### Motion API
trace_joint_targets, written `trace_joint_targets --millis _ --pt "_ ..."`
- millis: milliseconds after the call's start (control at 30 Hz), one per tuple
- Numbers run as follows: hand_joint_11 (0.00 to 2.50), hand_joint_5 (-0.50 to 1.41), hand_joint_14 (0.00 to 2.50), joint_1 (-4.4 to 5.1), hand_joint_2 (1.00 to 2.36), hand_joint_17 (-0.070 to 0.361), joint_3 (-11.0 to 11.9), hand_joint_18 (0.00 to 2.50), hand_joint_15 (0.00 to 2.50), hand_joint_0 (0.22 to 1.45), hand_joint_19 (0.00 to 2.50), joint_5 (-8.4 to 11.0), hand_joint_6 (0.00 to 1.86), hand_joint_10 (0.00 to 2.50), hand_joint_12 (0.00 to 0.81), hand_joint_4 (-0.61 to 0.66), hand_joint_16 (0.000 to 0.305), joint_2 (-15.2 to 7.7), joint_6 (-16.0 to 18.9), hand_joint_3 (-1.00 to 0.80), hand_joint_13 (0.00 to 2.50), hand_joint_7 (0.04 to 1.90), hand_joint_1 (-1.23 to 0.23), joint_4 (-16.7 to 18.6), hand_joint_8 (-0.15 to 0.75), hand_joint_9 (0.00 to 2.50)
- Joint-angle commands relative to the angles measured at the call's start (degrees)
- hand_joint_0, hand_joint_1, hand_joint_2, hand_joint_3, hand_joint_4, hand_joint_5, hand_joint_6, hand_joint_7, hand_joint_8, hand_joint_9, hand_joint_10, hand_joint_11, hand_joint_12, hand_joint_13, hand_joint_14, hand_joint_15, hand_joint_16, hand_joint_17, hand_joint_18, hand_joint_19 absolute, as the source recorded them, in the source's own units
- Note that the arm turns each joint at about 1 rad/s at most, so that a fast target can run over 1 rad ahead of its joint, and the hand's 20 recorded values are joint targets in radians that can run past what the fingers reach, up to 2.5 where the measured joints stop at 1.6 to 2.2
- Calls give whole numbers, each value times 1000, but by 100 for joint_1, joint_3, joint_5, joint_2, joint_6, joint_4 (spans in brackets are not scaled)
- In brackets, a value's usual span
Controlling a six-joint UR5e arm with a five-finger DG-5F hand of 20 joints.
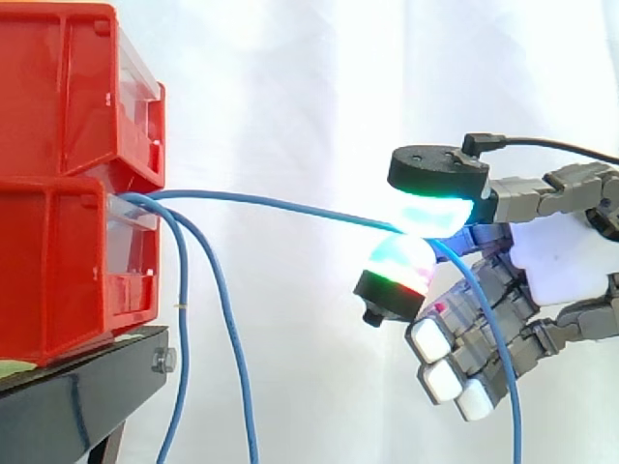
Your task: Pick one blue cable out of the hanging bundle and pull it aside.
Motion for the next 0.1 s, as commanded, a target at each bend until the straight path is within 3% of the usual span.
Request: trace_joint_targets --millis 0,67 --pt "500 -98 16 0 1013 90 1 852 495 625 397 0 900 15 362 23 40 1 0 -56 985 1246 -758 0 305 1062" --pt "506 -98 18 0 1013 90 1 851 493 624 400 0 900 14 361 20 40 1 0 -56 984 1247 -757 0 304 1062"
